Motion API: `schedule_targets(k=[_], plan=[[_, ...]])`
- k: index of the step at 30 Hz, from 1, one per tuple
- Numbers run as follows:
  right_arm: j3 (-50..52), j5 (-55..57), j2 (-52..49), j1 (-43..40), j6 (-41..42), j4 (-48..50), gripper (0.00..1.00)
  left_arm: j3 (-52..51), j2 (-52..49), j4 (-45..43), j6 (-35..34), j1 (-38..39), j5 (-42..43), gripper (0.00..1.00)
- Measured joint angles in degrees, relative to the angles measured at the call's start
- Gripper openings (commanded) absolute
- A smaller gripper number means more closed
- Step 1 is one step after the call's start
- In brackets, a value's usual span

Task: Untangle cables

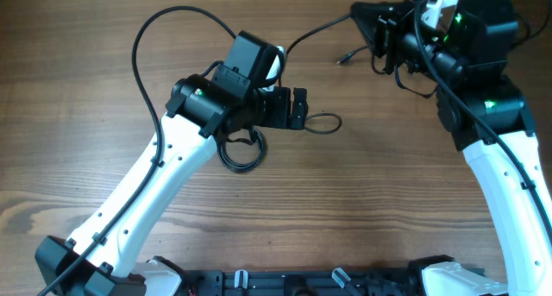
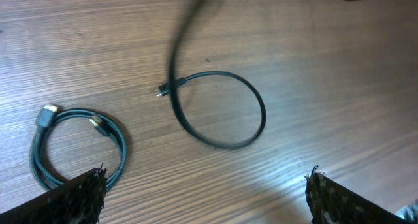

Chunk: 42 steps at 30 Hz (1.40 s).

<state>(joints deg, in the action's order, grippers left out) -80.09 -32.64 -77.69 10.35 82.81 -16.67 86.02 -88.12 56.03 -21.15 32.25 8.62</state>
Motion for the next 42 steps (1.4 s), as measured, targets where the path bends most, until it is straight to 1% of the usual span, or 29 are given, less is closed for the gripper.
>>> schedule_targets(k=[2, 6, 7, 9, 12, 13, 14, 16, 17, 19, 20, 21, 22, 24, 27, 29, 33, 35, 38, 41, 42], plan=[[0.0, -3.2, 0.0, 0.0, 1.4, 1.6, 0.04, 0.0, 0.0, -0.2, -1.7, 0.0, -1.6, 1.0], [0.0, -4.9, 0.0, 0.0, 1.4, 1.6, 0.04, 0.0, 0.0, -0.3, -4.8, 0.0, -6.5, 0.99], [0.0, -5.1, 0.0, 0.0, 1.4, 1.6, 0.04, 0.0, 0.0, 0.0, -6.0, 0.0, -8.7, 0.97], [0.0, -5.7, 0.0, 0.0, 1.4, 1.6, 0.04, 0.0, 0.0, 0.6, -8.0, 0.0, -12.9, 0.86], [0.0, -6.5, 0.0, 0.0, 1.4, 1.6, 0.04, 0.0, 0.0, 1.3, -11.3, -0.8, -19.0, 0.8], [0.0, -7.4, 0.0, 0.0, 1.4, 1.6, 0.04, 0.0, 0.0, 1.3, -11.6, -1.5, -19.7, 0.75], [0.0, -8.1, 0.0, 0.0, 1.4, 1.6, 0.04, 0.0, 0.0, 1.4, -12.0, -2.8, -20.4, 0.64], [0.0, -9.2, 0.0, 0.0, 1.4, 1.3, 0.04, 0.0, 0.0, 1.4, -12.1, -5.2, -21.0, 0.38], [0.0, -9.4, 0.0, 0.0, 1.4, 1.1, 0.04, 0.0, 0.0, 1.4, -11.7, -6.2, -20.8, 0.27], [0.0, -9.4, 0.0, 0.0, 1.3, 0.2, 0.04, 0.0, 0.0, 1.4, -11.3, -8.0, -19.9, 0.22], [0.0, -8.8, 0.0, 0.0, 0.6, -0.8, 0.04, 0.0, 0.0, 1.4, -11.1, -8.5, -19.5, 0.23], [0.0, -6.4, 0.0, 0.0, -1.4, -3.1, 0.04, 0.0, 0.0, 1.4, -11.1, -8.7, -19.3, 0.52], [-0.1, -3.4, 0.0, 0.0, -3.5, -6.0, 0.04, 0.0, 0.0, 1.4, -10.9, -8.8, -19.2, 0.87], [-0.4, 4.6, -0.1, 0.0, -8.2, -12.5, 0.04, 0.0, 0.0, 1.5, -10.8, -8.9, -19.0, 1.0], [-0.4, 15.4, -0.2, 0.0, -18.4, -13.4, 0.05, 0.0, 0.0, 1.6, -10.9, -9.4, -19.0, 1.0], [-1.1, 20.0, -0.2, -0.1, -23.8, -13.4, 0.04, 0.0, -0.1, 1.6, -10.9, -9.4, -19.0, 1.0], [-10.7, 30.1, -0.4, -2.7, -34.4, -12.9, 0.05, 0.0, -0.1, 2.0, -10.9, -9.4, -19.0, 1.0], [-13.1, 36.3, -0.2, -5.4, -40.0, -12.8, 0.05, 0.0, -0.1, 2.1, -10.9, -9.4, -19.0, 1.0], [-13.2, 49.8, -1.5, -10.8, -50.8, -16.8, 0.04, 0.0, -0.1, 2.3, -10.9, -9.4, -19.0, 1.0], [-13.4, 60.1, -7.2, -17.6, -59.6, -20.8, 0.04, 0.0, -0.1, 2.3, -10.9, -9.4, -18.8, 1.0], [-13.5, 61.5, -9.4, -19.8, -61.2, -21.9, 0.04, 0.0, -0.1, 2.3, -10.9, -9.4, -18.6, 1.0]])
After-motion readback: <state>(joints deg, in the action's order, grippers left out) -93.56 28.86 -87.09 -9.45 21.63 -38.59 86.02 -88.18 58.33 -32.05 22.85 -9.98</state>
